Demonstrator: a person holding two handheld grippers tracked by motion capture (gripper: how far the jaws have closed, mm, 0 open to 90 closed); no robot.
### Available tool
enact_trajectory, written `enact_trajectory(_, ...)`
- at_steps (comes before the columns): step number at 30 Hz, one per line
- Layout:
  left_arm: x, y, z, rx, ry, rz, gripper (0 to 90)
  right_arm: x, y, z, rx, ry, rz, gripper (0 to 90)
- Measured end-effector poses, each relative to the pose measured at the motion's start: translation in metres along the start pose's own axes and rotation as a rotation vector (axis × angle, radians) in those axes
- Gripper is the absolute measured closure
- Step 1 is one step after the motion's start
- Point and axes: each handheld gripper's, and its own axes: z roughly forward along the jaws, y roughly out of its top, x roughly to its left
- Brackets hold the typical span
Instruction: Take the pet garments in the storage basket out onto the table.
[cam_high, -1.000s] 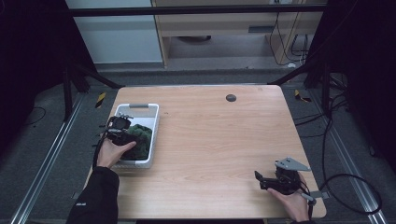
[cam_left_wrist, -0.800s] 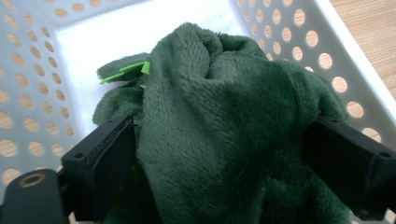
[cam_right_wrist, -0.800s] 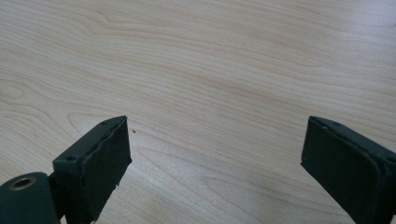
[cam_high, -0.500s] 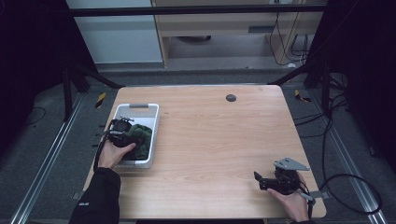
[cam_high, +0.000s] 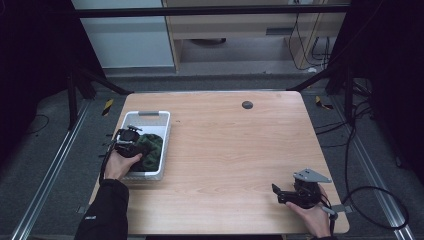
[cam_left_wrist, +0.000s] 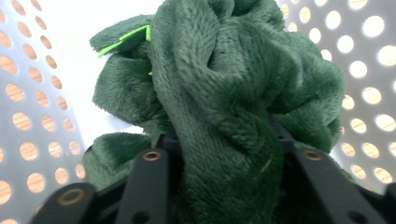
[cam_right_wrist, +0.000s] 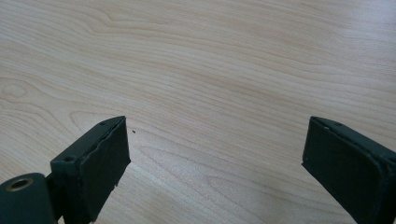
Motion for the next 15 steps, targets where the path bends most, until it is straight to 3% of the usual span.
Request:
enact_trajectory(4, -0.001, -0.001, -0.002, -0.007, 0.005, -0.009, 74.2, 0.0, 0.0, 0.0, 0.002, 0.001, 0.0, 7.2)
enact_trajectory(15, -0.004, -0.004, -0.026, -0.089, 0.015, -0.014, 78.6, 0.0, 0.0, 0.001, 0.002, -0.001, -0.004, 6.9)
